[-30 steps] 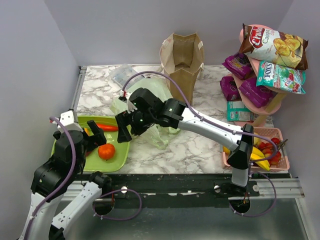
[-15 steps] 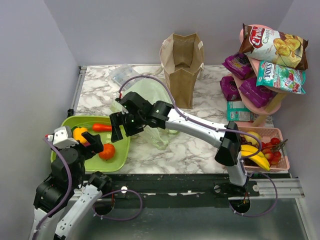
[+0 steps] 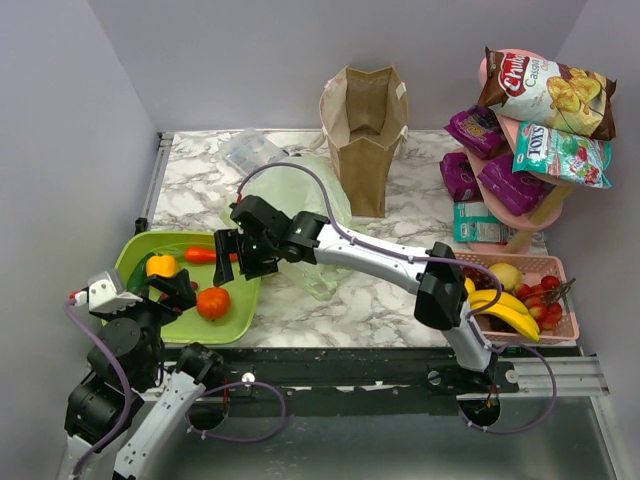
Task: Place the food into the grocery bag and tie it
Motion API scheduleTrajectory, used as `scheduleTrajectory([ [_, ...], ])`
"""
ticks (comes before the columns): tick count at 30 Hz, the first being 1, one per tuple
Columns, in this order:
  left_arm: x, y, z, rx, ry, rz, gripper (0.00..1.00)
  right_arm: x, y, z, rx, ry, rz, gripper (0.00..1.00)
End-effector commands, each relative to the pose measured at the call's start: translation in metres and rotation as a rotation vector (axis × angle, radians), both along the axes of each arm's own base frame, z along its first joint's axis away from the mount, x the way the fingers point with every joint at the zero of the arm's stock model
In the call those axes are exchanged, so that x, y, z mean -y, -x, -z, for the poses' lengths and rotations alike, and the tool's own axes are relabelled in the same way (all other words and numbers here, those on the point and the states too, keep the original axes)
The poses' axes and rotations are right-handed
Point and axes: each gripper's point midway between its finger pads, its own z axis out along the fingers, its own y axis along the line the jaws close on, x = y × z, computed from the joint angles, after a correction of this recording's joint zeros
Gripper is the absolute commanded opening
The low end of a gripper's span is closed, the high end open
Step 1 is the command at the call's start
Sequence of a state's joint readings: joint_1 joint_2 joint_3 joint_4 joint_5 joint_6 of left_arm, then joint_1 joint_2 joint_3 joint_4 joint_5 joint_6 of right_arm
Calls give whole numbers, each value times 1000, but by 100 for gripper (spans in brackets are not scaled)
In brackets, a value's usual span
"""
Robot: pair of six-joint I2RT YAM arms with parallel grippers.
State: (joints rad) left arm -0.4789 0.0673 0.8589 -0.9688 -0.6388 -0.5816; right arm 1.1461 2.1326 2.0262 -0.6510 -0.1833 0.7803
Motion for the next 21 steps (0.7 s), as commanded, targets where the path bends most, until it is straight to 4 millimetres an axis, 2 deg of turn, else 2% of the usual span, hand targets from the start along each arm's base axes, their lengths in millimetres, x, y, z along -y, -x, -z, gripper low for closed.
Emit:
scheduleTrajectory([
  [1, -12, 0, -2, 31, 22, -78, 99, -17, -6, 3, -5, -24, 97, 86],
  [10, -22, 6, -6, 108, 53, -120, 99, -22, -22, 26, 14, 11, 254, 88],
  [21, -26, 5, -5, 117, 49, -147, 98, -41, -19, 61, 22, 64, 277, 92],
])
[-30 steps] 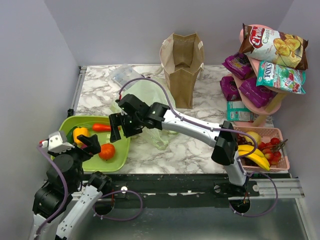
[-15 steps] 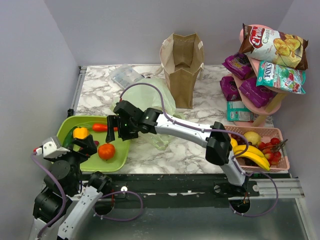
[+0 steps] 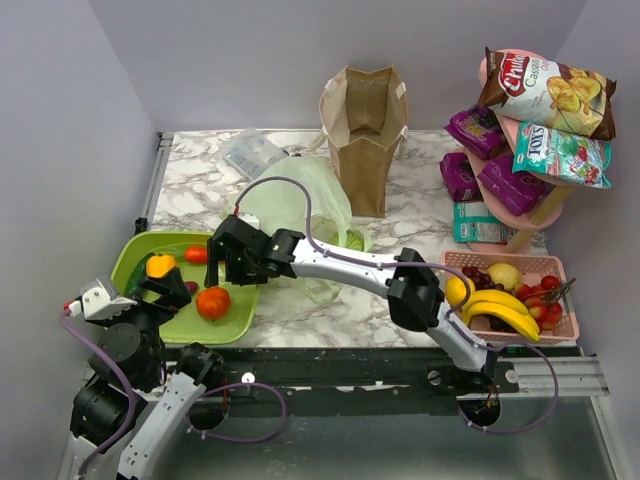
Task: Place the food into the grocery bag and tie it
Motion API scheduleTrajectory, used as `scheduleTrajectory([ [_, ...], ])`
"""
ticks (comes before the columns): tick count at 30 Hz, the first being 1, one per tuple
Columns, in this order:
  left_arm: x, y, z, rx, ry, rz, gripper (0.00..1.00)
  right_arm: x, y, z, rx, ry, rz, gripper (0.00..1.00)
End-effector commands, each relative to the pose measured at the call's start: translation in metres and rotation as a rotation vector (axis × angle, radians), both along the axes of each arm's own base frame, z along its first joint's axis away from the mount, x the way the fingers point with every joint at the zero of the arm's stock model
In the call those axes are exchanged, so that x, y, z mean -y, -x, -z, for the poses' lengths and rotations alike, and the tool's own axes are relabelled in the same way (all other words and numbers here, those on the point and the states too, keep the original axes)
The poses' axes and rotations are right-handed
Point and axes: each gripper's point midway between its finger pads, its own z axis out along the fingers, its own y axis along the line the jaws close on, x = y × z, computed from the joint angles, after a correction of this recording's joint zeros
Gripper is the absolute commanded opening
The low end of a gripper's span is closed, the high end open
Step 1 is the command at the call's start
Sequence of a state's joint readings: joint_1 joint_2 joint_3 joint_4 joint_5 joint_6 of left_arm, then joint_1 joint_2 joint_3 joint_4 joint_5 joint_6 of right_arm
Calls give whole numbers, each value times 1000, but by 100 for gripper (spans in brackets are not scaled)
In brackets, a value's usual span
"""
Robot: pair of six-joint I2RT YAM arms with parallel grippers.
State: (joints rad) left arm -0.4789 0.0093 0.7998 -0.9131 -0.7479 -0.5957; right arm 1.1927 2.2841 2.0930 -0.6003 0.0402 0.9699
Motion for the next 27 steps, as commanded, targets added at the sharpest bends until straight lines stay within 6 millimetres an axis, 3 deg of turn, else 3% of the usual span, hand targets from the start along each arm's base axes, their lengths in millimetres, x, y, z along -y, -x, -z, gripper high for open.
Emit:
scheduleTrajectory([
  [1, -10, 7, -7, 59, 23, -40, 99, -10, 1, 11, 22, 18, 34, 92],
  [14, -10, 7, -6, 57, 17, -38, 98, -18, 18, 58, -49, 65, 2, 93],
  [27, -7, 4, -5, 45, 4, -32, 99, -21, 25, 87, -87, 107, -19, 93],
])
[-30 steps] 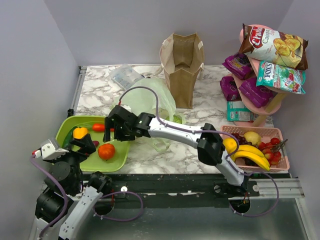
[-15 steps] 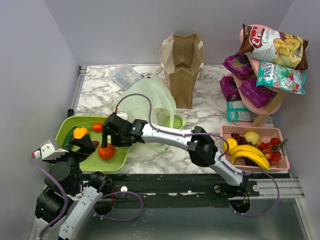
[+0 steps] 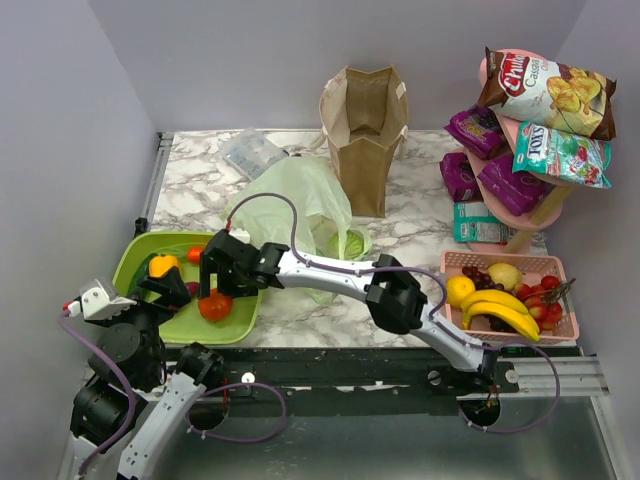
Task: Place the food into the grocery bag and tie it
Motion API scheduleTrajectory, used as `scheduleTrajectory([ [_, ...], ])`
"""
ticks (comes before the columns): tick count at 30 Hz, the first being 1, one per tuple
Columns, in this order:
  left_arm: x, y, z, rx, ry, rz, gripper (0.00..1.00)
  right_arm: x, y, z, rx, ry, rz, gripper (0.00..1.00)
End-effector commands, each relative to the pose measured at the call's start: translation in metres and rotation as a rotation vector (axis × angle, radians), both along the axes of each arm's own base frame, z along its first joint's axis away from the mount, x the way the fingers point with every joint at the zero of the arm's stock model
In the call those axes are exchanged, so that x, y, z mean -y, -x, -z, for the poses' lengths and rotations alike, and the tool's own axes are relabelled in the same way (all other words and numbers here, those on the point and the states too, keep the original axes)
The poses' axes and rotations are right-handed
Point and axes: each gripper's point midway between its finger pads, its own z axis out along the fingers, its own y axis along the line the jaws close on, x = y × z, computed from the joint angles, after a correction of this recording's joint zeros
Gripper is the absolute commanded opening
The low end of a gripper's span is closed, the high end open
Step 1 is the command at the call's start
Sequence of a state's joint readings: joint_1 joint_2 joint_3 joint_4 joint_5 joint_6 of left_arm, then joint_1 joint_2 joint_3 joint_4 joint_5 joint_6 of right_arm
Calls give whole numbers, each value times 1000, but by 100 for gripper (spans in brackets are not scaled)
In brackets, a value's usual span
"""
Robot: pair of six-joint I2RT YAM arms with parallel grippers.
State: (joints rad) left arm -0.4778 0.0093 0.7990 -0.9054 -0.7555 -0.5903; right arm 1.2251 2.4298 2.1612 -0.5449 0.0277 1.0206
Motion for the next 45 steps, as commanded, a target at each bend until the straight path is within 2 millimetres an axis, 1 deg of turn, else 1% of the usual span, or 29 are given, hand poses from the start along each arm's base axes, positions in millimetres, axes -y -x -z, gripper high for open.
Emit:
scheduleTrajectory([
  [1, -6, 4, -4, 39, 6, -23, 99, 10, 12, 43, -37, 121, -19, 93],
  [7, -6, 3, -3, 35, 2, -26, 98, 14, 17, 59, -24, 188, -51, 92],
  [9, -6, 3, -3, 34, 2, -27, 99, 15, 18, 62, -23, 193, -55, 90],
  [10, -6, 3, -3, 33, 1, -29, 99, 15, 19, 61, -22, 189, -59, 88],
  [14, -6, 3, -3, 32, 0, -30, 98, 12, 18, 55, -10, 172, -68, 74],
  [18, -6, 3, -3, 30, -2, -30, 99, 7, 19, 39, 4, 135, -81, 60],
  [20, -6, 3, -3, 29, -3, -32, 99, 5, 18, 28, 12, 113, -83, 54],
  [22, -6, 3, -3, 30, -1, -33, 99, 3, 17, 15, 26, 89, -87, 51],
  [24, -7, 3, -3, 29, -2, -36, 98, 0, 15, -4, 50, 57, -87, 48],
  [29, -7, 4, -3, 30, -1, -38, 99, -8, 14, -58, 94, -66, -99, 48],
  [33, -8, 5, -3, 34, 3, -40, 98, -9, 12, -100, 136, -147, -93, 48],
  [38, -8, 5, -3, 31, 2, -38, 99, 3, -1, -140, 237, -166, -53, 47],
  [45, -5, 3, -2, 22, -4, -27, 99, 31, -17, -199, 374, -187, 12, 47],
])
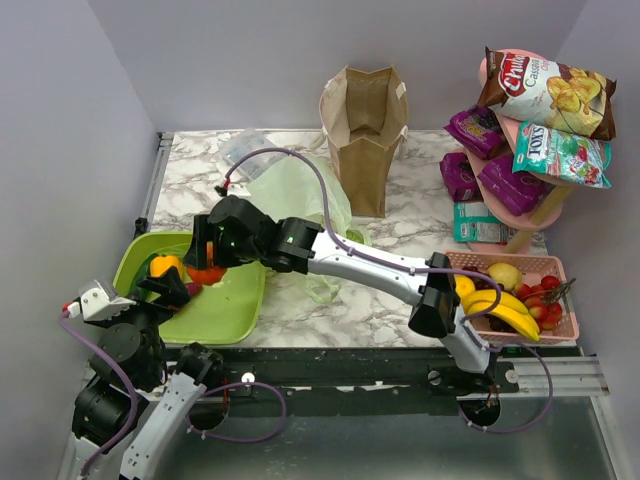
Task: Place the food into the grocery bag and tie it
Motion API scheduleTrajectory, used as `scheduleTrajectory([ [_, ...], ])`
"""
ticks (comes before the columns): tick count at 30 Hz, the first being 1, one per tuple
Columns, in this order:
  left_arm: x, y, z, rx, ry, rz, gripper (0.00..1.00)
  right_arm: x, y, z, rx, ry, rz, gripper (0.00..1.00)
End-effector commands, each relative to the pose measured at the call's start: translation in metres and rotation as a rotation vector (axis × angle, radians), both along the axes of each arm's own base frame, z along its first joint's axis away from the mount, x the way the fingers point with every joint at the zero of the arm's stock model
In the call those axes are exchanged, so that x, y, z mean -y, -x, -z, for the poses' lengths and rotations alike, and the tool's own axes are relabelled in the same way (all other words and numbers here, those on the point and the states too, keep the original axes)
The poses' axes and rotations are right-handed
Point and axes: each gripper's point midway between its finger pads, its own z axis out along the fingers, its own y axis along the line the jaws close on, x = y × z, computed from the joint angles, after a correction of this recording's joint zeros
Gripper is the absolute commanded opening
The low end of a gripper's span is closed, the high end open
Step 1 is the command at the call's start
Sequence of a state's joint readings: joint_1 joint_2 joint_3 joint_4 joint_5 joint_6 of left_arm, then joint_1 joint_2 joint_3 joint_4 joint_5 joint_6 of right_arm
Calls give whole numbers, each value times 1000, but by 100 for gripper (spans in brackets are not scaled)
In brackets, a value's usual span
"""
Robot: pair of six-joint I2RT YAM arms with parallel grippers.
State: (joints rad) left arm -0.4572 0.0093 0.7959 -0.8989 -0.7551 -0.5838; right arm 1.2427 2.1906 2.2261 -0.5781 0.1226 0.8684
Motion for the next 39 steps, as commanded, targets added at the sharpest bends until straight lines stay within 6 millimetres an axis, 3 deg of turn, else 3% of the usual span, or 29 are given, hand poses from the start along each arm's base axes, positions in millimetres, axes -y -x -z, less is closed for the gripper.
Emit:
scheduleTrajectory([
  [1, -2, 3, -3, 21, 1, -4, 99, 25, -14, -46, 139, -14, 71, 47],
  [8, -1, 3, -2, 15, -3, -1, 99, 92, -39, -80, 306, 55, 218, 43],
  [15, 4, -3, 0, -17, -23, 20, 98, 181, -54, -69, 415, 215, 351, 42],
  [22, 13, -9, 2, -45, -39, 58, 98, 250, -56, -40, 468, 364, 417, 39],
  [32, 16, -10, 2, -51, -46, 76, 99, 286, -73, -2, 471, 504, 445, 38],
  [39, 17, -12, 2, -52, -53, 79, 99, 285, -76, 22, 452, 553, 421, 37],
])
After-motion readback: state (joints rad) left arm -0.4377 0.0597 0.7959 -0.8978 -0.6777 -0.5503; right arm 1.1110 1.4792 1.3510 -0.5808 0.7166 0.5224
